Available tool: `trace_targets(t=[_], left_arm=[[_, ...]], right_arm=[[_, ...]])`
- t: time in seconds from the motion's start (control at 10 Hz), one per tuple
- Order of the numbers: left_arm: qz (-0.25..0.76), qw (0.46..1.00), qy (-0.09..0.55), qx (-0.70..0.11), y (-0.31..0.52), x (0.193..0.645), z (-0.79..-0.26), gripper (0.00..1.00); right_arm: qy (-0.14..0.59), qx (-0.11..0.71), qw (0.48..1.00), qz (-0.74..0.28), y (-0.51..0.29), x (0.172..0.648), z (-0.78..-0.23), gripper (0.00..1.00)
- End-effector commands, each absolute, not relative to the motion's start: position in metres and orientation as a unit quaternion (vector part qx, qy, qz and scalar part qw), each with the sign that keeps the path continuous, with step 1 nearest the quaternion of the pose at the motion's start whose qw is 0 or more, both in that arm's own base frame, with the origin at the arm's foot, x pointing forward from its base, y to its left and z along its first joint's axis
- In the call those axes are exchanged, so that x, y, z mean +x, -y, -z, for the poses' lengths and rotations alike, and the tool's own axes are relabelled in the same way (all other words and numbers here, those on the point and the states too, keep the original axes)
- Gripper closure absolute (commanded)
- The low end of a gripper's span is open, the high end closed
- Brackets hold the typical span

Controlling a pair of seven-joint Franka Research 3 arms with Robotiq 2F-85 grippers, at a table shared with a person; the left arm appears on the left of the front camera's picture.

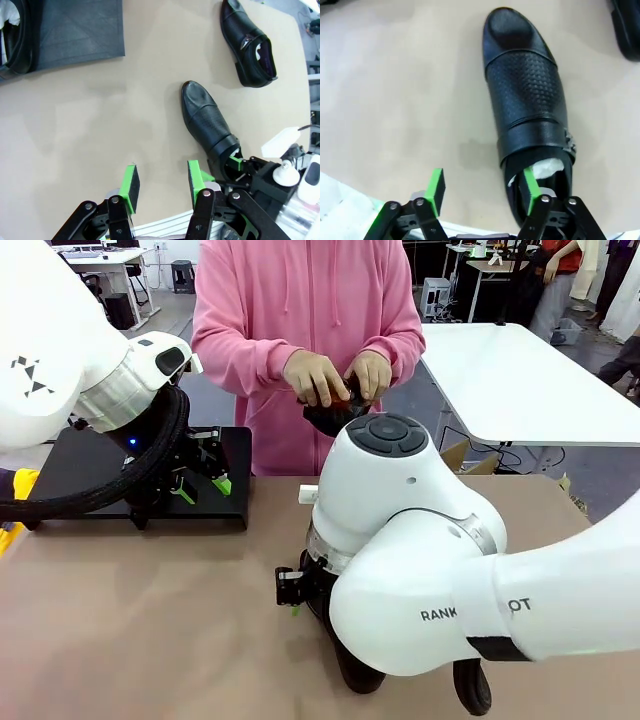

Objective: Organize the shoes by placing them on the stand.
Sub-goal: Pick up one Shoe and place it in the middle of the table, then place the Shoe from the middle of the table onto the Shoes Stand.

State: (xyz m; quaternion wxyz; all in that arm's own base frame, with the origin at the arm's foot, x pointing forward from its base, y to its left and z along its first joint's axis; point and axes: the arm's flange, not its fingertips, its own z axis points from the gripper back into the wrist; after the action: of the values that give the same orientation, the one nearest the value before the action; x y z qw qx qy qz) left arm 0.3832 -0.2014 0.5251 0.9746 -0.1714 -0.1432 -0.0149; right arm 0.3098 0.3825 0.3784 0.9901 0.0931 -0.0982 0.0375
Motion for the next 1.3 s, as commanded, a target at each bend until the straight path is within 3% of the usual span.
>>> trace_targets(t=[0.0,0.1,0.8,1.2], left_arm=[[0.014,0.974,0.139,-0.18,0.2,0.383,-0.526,0.47],[0.014,0.974,0.139,-0.18,0.2,0.383,-0.526,0.47],[0.014,0.974,0.139,-0.18,0.2,0.383,-0.526,0.47],[0.048,0.973,0.148,-0.168,0.27,0.358,-0.51,0.47]], right_arm=[[0.089,0.111,0.984,-0.11,-0.352,0.289,-0.415,0.0],[0.098,0.093,0.99,-0.038,-0.383,0.31,-0.378,0.0],[0.098,0.093,0.99,-0.038,-0.383,0.31,-0.378,0.0],[0.101,0.111,0.989,-0.001,-0.273,0.303,-0.418,0.0]])
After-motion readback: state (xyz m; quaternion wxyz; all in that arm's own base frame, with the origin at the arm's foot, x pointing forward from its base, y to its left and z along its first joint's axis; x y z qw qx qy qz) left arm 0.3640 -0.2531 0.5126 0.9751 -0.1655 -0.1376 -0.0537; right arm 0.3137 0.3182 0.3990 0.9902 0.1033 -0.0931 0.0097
